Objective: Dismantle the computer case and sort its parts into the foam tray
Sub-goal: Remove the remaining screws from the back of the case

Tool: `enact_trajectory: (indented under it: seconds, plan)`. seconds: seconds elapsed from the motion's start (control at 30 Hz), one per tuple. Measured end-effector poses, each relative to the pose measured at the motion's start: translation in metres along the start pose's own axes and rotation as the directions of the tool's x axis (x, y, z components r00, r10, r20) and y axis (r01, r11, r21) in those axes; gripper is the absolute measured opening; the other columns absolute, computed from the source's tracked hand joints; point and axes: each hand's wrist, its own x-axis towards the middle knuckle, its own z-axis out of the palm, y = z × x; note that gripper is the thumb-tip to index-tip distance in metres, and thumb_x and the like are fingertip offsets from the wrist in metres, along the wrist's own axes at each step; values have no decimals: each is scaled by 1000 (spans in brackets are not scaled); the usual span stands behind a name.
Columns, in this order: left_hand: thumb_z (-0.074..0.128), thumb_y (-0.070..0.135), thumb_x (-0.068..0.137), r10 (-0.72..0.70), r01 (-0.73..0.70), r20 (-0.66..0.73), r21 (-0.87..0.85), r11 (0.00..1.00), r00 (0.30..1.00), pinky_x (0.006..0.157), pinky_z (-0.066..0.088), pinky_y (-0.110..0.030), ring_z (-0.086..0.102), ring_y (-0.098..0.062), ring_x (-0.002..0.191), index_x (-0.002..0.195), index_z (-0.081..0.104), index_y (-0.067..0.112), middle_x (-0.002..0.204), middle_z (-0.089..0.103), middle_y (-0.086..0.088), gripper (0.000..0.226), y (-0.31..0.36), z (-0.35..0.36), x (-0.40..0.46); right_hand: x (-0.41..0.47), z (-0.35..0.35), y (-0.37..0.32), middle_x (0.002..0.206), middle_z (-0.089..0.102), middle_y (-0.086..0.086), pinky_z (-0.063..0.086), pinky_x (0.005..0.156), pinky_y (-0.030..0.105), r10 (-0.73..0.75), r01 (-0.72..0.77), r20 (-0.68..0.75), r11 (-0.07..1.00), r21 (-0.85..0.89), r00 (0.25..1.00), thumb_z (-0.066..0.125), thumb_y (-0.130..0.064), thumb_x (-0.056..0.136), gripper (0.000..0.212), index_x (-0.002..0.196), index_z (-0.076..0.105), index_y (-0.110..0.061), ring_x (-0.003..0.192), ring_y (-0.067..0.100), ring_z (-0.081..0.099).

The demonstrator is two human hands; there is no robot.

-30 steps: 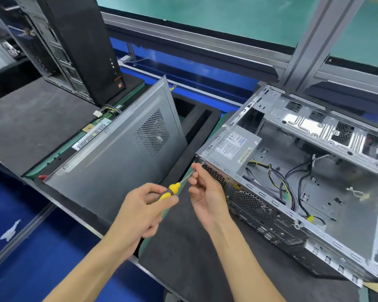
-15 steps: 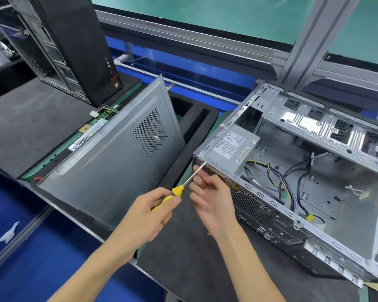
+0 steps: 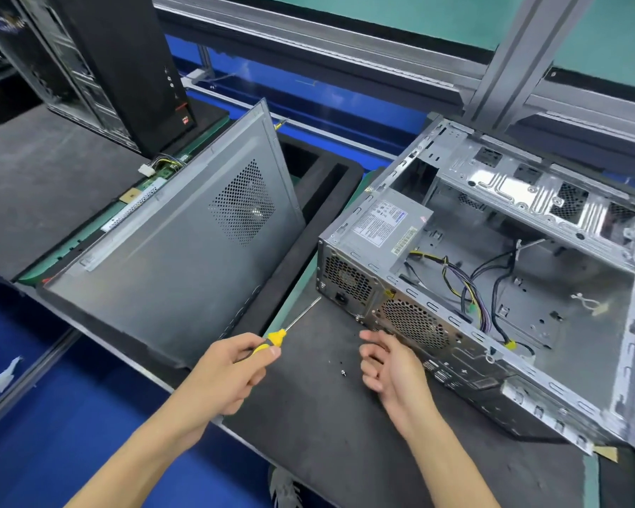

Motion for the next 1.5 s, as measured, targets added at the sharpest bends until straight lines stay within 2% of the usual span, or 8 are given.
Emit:
enact_trajectory:
  seconds: [0.17,0.33,0.47,0.8,0.9,1.13,1.37,1.5]
  plan:
    - [65,29,96,-18,18,-4,6,1000,1000,44,13,-20,18,-13,49,97,69,12,69,37,-3,18,0,5,1,-9,-19,6,59,57,5,28,34,20,-138,106,-41,892,-438,990,44,-22,108,33,92,65,-4,37,14,41]
    - [65,29,96,-20,20,9,-3,1000,1000,44,13,-20,18,-13,50,96,67,10,68,38,-2,18,-3,9,3,-29,-44,15,63,60,-11,46,60,31,-637,338,132,213,-917,760,60,-28,98,8,99,67,-32,56,8,54]
    - [67,29,94,-17,16,22,7,1000,1000,41,14,-17,18,-13,48,93,68,13,66,39,-1,16,-6,12,4,-34,-49,19,64,56,-13,51,73,34,-623,233,149,54,-971,768,61,-30,98,36,134,61,-32,68,6,58]
    - [68,34,93,6,-6,38,-1,1000,999,43,15,-18,18,-14,50,82,70,24,67,37,-1,15,-14,16,9,-41,-50,18,66,60,-12,46,68,30,-553,268,185,73,-961,813,60,-35,97,19,114,68,-39,63,5,54]
    - [67,35,93,13,-13,26,1,1000,1000,43,15,-18,18,-13,49,89,67,20,63,32,3,15,-18,23,11,-39,-35,15,60,62,-6,45,56,25,-513,413,175,396,-820,840,59,-28,100,18,89,73,-33,51,4,49]
    - [58,36,99,148,-150,27,183,972,989,35,25,-14,34,-6,38,89,59,20,50,48,7,19,-30,59,12,-39,13,10,79,69,5,43,43,24,-162,197,159,952,-233,974,54,-27,105,29,112,73,-6,56,13,55]
    - [51,42,100,243,-188,-104,378,907,964,72,47,-35,60,-8,76,94,54,31,75,66,10,13,-48,76,10,-26,34,25,68,72,3,46,39,24,-96,128,100,914,-386,990,48,-20,107,27,107,68,-3,45,12,54]
    - [59,39,97,284,-203,-235,318,926,930,75,49,-39,62,-15,79,93,53,30,78,69,5,12,-51,66,13,-26,35,25,64,71,-4,45,35,24,-294,302,140,634,-712,945,52,-29,103,25,88,70,-21,44,10,59]
